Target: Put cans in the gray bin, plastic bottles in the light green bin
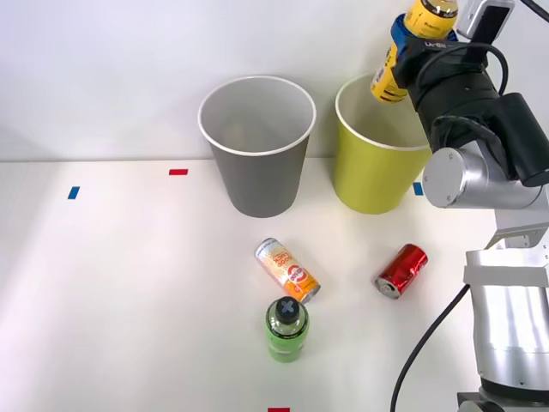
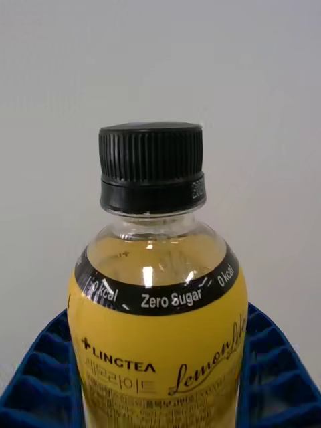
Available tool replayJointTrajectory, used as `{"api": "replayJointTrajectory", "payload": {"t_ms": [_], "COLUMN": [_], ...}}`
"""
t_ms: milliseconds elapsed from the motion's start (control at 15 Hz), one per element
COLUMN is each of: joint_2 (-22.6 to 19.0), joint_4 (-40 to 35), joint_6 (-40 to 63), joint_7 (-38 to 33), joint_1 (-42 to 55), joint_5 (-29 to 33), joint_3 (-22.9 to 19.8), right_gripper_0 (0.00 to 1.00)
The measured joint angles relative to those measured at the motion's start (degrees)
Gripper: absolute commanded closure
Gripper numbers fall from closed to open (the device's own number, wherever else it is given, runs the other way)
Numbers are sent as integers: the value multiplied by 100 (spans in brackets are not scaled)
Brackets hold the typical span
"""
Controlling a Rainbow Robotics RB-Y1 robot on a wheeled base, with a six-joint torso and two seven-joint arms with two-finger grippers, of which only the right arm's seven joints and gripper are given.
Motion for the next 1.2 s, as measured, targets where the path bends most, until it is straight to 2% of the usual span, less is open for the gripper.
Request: {"api": "replayJointTrajectory", "payload": {"t_ms": [200,600,800,1200], "joint_2": [4,6,5,-53], "joint_4": [1,1,-90,-2193], "joint_6": [-21,-235,-1101,-1352], "joint_7": [-50,-41,-20,-6], "joint_1": [0,26,408,2547], "joint_5": [-112,-298,-708,-1755], "joint_3": [-23,6,156,523], "right_gripper_0": [4,3,3,3]}}
